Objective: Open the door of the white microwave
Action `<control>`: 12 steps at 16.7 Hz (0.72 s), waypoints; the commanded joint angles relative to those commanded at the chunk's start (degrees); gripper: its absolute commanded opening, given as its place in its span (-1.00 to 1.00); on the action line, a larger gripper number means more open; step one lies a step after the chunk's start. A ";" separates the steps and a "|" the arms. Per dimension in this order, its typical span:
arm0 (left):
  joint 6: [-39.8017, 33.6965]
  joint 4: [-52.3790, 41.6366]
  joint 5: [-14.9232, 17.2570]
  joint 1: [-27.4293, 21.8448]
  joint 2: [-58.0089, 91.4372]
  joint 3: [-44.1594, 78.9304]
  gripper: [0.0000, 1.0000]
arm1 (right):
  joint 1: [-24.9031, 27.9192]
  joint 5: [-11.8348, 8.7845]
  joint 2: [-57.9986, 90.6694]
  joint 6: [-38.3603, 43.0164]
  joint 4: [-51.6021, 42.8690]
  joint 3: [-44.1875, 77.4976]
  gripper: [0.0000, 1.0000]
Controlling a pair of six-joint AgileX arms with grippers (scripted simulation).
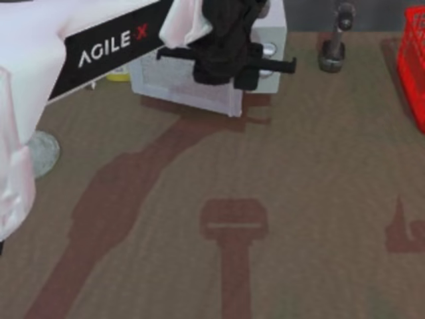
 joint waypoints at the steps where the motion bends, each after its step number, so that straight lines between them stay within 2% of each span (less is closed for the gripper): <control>1: 0.00 0.00 0.00 0.00 0.00 0.00 -1.00 | 0.00 0.00 0.00 0.00 0.00 0.00 1.00; 12: -0.18 0.16 0.48 -0.44 -0.23 0.02 -1.00 | 0.00 0.00 0.00 0.00 0.00 0.00 1.00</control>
